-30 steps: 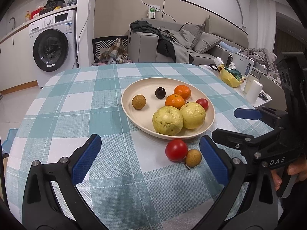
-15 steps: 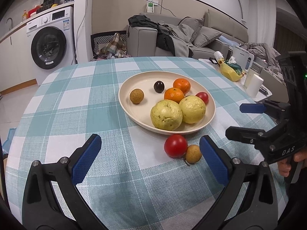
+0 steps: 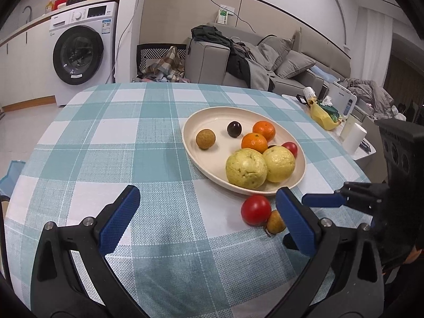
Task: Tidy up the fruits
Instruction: 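Move both open tools back to the tomato and brown fruit beside the plate, then grasp the small brown round fruit with the right tool while the left tool grasps the red tomato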
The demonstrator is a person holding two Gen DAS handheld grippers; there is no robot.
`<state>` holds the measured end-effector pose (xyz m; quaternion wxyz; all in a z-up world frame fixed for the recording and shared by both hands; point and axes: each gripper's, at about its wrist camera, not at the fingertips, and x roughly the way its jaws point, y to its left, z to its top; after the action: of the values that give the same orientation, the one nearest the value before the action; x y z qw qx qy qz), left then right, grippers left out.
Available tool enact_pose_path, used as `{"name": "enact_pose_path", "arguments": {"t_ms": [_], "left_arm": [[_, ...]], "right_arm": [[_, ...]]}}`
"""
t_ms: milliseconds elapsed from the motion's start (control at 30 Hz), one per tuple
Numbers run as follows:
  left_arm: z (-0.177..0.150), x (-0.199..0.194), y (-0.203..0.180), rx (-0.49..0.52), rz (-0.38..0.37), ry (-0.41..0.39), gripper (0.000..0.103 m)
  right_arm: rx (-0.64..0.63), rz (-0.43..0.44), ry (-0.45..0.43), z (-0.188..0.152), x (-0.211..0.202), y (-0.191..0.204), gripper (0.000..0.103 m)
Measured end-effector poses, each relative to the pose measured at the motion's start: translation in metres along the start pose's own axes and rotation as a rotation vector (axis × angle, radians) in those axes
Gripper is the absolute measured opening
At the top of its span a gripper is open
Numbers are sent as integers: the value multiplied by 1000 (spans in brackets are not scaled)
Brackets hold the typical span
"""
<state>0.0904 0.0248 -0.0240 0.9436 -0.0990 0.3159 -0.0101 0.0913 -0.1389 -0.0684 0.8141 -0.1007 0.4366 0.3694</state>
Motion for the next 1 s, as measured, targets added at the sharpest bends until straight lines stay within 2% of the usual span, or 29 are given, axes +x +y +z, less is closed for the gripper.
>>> {"name": "enact_pose_path", "arguments": {"t_ms": [133, 300, 500, 633, 1000], "left_arm": [[0, -1, 1, 4, 2, 1, 101], [1, -1, 1, 5, 3, 5, 101], [1, 0, 1, 7, 2, 7, 101], [1, 2, 1, 11, 3, 12, 101], [0, 3, 0, 16, 3, 16, 101]], "right_arm": [[-22, 4, -11, 1, 5, 14, 56], [-20, -10, -14, -1, 9, 19, 44], [-25, -20, -9, -1, 12, 20, 37], [-25, -19, -7, -1, 14, 21, 29], [-30, -15, -27, 0, 6, 19, 28]]}}
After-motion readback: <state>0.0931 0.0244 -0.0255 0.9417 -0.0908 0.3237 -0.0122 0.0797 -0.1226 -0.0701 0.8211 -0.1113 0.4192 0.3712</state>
